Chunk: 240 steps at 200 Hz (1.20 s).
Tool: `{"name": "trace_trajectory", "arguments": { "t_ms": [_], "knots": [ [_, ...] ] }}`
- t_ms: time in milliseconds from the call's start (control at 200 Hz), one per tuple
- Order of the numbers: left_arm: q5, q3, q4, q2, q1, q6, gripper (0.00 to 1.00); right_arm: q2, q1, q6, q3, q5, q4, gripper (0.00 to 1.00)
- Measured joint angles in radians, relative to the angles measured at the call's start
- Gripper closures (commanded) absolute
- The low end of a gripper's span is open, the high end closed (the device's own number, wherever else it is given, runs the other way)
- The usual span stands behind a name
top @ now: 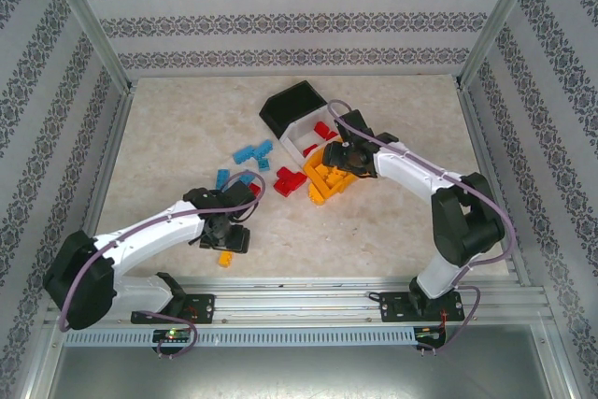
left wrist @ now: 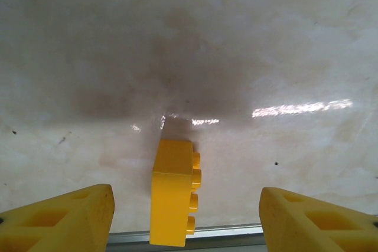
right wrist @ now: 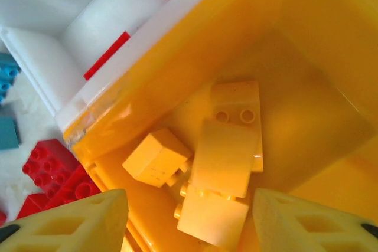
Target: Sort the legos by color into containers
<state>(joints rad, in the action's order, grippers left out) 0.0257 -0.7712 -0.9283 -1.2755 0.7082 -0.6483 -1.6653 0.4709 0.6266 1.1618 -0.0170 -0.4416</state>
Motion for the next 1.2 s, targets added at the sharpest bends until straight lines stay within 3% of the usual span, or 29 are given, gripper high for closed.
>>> {"name": "trace_trajectory", "arguments": {
  "t_ms": [190,320,420,500,595,739,924,1079,1199],
  "knots": [
    [-0.003,0.040,0.014,-0.039,0.016,-0.043,0.38,0.135,0.137,-0.028,-0.066,-0.047,-0.063,0.33],
    [0.000,0.075,0.042,-0.050,0.050,-0.077,0.46,0.195,0.249,-0.014,-0.121,-0.057,-0.087,0.33],
    [0.004,0.114,0.066,-0.049,0.072,-0.106,0.62,0.179,0.295,0.005,-0.158,-0.056,-0.090,0.33],
    [0.015,0.142,0.081,-0.049,0.083,-0.129,0.80,0.134,0.299,0.018,-0.170,-0.050,-0.087,0.33],
    [0.015,0.143,0.080,-0.035,0.086,-0.138,0.89,0.077,0.299,0.023,-0.174,-0.046,-0.071,0.33],
    [0.013,0.123,0.081,-0.012,0.090,-0.138,0.89,-0.003,0.296,0.018,-0.171,-0.036,-0.035,0.34],
    [-0.035,-0.043,0.044,0.005,0.088,-0.099,0.89,-0.109,0.264,0.000,-0.130,-0.015,-0.008,0.39],
    [-0.063,-0.167,0.016,0.027,0.043,-0.042,0.89,-0.139,0.264,-0.013,-0.088,-0.016,-0.037,0.43],
    [-0.084,-0.243,-0.017,0.043,-0.025,0.010,0.89,-0.152,0.264,-0.029,-0.071,-0.028,-0.060,0.52]
  ]
}}
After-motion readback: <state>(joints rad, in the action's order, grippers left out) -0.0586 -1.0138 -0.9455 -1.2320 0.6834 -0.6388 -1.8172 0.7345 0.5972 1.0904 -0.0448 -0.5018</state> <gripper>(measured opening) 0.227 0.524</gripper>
